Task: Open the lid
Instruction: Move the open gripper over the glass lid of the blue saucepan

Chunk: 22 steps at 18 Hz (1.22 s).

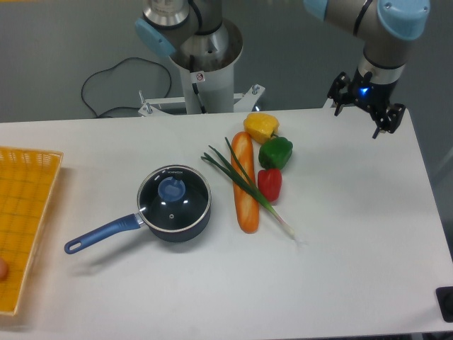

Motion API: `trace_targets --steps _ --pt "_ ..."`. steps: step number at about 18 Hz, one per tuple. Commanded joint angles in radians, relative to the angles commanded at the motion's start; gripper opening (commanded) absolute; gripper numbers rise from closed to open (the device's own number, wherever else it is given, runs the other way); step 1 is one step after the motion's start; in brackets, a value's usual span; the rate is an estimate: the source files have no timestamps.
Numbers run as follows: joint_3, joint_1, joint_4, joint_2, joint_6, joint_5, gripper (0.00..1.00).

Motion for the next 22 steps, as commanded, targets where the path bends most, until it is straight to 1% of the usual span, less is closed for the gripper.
trace_targets --steps 3,6,8,10,12,14,16,18,19,22 --pt "-0.009 -0.011 0.000 -0.003 0.003 0.003 1.00" --pt "-0.003 -0.026 0.003 -0.006 -0.011 0.009 1.00" --pt "-0.021 -0.028 0.005 -0.005 -0.040 0.005 1.00" --pt "-0.054 -0.029 0.008 0.030 -0.054 -0.002 1.00" --pt "-0.089 -0.043 0.008 0.081 -0.074 0.000 1.00" --pt "-0.121 -0.073 0.005 0.113 -0.092 0.009 1.00" --pt "-0.161 -0.098 0.003 0.161 -0.129 0.009 1.00" --pt "-0.189 -0.150 0.005 0.185 -0.185 -0.001 1.00" --pt "-0.190 -0.179 0.003 0.186 -0.224 -0.002 1.00" --pt "-0.189 -0.271 0.008 0.184 -0.426 0.000 1.00"
